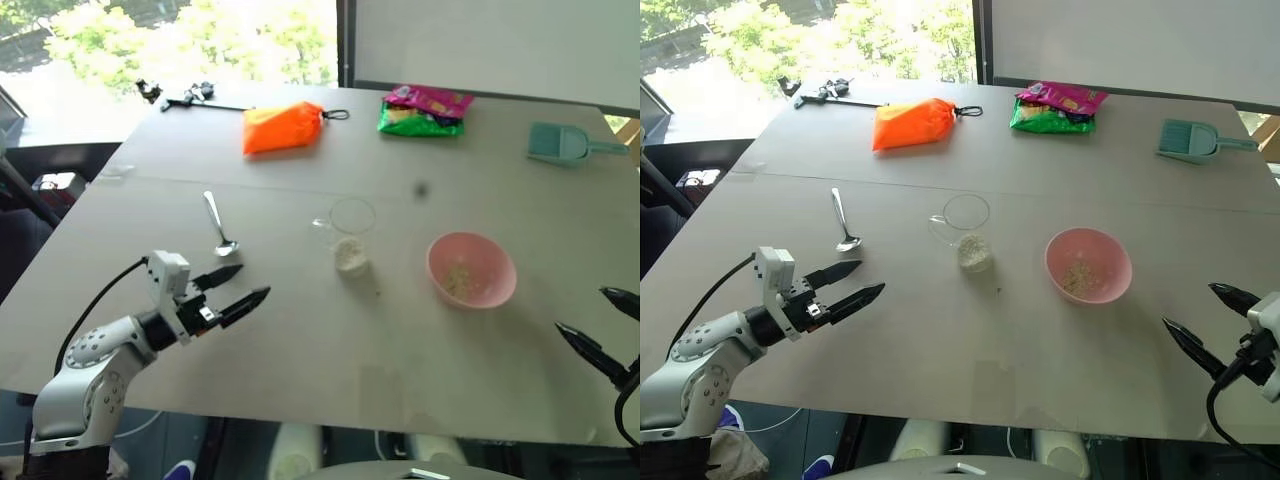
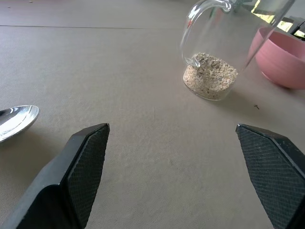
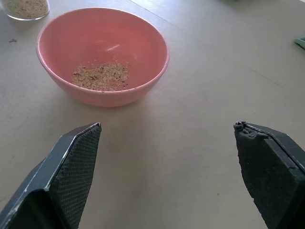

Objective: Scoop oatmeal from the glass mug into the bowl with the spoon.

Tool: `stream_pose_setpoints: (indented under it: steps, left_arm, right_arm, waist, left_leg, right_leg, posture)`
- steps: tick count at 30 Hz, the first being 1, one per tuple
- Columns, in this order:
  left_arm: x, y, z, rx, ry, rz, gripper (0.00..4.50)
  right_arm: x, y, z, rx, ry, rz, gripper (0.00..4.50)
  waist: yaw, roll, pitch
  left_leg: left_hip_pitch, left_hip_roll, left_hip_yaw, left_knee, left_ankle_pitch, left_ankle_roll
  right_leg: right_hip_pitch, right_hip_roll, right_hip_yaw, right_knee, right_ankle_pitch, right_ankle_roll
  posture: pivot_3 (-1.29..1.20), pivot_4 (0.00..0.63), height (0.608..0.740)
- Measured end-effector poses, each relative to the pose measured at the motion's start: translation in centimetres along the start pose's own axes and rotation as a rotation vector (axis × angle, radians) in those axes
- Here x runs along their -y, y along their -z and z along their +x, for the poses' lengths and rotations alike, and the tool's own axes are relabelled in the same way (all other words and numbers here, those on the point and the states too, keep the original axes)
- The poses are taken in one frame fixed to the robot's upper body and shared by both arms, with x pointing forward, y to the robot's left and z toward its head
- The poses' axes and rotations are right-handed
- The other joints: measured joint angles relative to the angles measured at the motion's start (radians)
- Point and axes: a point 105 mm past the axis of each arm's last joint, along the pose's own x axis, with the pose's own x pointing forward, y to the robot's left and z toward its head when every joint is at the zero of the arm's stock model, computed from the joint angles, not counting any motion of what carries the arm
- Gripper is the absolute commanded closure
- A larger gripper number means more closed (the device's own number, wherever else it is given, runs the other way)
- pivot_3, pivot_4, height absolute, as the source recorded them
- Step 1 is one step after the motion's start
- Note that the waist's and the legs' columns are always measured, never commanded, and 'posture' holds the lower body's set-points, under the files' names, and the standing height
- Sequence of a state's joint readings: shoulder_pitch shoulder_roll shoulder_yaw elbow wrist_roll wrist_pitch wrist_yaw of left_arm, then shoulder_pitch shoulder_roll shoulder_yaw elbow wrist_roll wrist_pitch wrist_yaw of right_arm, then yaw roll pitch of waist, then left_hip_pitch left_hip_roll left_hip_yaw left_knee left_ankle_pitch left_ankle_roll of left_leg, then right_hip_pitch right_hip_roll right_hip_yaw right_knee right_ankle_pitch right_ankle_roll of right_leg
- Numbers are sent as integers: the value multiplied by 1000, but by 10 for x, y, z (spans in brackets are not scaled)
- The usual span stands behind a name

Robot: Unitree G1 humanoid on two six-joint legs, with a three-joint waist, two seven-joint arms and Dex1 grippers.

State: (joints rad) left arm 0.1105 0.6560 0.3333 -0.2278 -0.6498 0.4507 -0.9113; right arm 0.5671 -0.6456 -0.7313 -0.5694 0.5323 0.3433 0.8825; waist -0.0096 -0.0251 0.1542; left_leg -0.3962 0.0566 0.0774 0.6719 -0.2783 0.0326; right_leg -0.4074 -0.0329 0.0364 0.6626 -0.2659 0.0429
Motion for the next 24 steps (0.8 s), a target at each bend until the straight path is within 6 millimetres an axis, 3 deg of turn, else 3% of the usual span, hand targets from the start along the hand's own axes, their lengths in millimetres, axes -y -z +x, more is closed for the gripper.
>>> stream_pose_setpoints:
  steps: [7,12,17,19,21,24]
  left_arm:
    - [0,-6,7,43,-3,-22,78]
    - [-2,-7,12,59,-33,-37,78]
    - [-7,-29,33,124,-119,-28,78]
    - [-14,-44,43,110,-211,-5,78]
    - [-27,-61,54,79,-369,39,78]
    - [-35,-69,61,37,-510,61,78]
  right_arm:
    - [-5,5,4,19,-14,51,0]
    - [2,5,9,46,41,-36,0]
    - [-7,-5,13,169,16,-55,0]
    - [-6,-13,15,228,20,-37,0]
    - [-11,-34,16,354,-79,-13,0]
    - [-18,-52,14,420,-202,-58,0]
  waist:
    - [0,-1,-1]
    - [-1,0,-1]
    - [10,-1,-1]
    - [11,0,-1]
    - [11,0,-1]
    - [8,0,-1]
  left_leg:
    - [0,0,0,0,0,0]
    - [0,-1,0,0,0,0]
    - [0,-1,-3,2,0,0]
    - [0,-1,-3,3,0,0]
    - [2,-2,-3,4,0,0]
    - [2,-2,-4,4,0,0]
  right_leg:
    - [0,0,0,0,0,0]
    - [0,0,0,0,0,0]
    - [1,1,-2,1,0,0]
    - [2,1,-2,2,1,1]
    - [5,1,-2,1,1,1]
    - [6,1,-3,1,1,1]
  posture:
    - [0,150,740]
    - [0,150,740]
    - [0,150,740]
    - [0,150,740]
    - [0,150,740]
    - [0,150,740]
